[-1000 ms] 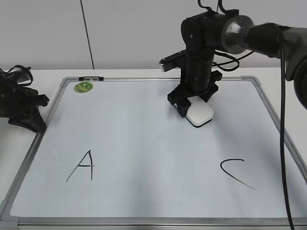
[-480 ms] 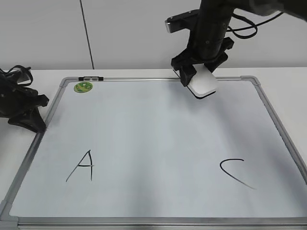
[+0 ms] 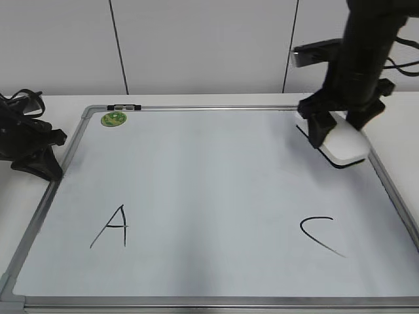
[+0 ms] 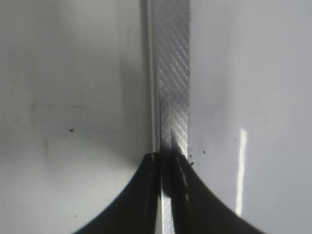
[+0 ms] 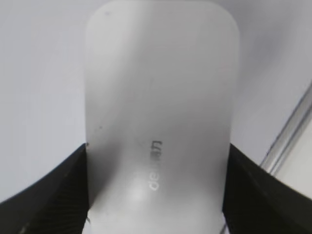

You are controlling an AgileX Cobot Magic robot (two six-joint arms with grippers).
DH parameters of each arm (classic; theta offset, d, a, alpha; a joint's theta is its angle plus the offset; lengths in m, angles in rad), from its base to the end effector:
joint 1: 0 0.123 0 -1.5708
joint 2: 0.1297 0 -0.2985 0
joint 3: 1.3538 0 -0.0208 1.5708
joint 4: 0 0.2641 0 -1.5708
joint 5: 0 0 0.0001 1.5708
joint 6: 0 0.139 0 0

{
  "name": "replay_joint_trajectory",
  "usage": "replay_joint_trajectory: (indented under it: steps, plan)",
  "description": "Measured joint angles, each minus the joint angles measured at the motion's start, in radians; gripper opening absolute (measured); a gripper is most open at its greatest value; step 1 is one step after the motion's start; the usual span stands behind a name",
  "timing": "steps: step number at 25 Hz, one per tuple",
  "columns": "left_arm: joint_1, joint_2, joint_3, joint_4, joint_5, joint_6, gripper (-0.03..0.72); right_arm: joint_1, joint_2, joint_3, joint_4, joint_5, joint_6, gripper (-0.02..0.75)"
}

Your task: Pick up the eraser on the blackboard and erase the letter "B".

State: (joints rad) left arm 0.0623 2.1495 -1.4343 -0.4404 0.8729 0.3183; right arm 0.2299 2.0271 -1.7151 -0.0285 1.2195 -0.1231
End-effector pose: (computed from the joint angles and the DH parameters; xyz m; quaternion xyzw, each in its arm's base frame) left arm 0.4377 -0.0182 0.0809 -0.0088 0.9844 -0.1626 0.0661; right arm 0.4338 0.0977 0.1953 -0.1792 0.9817 -0.0103 0.0639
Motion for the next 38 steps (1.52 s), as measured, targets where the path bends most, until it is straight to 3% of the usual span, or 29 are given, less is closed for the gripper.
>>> replay_joint_trajectory:
  steps: [8,14,38]
  plan:
    - [0.0,0.0,0.0,0.0,0.0,0.0,0.033,-0.178,-0.117,0.321,0.058,-0.202,0.018,0.54]
    - [0.0,0.0,0.0,0.0,0.0,0.0,0.035,-0.266,-0.119,0.401,0.109,-0.322,0.018,0.539]
    - [0.0,0.0,-0.002,0.0,0.002,0.0,0.043,-0.28,-0.023,0.399,0.133,-0.443,0.002,0.549]
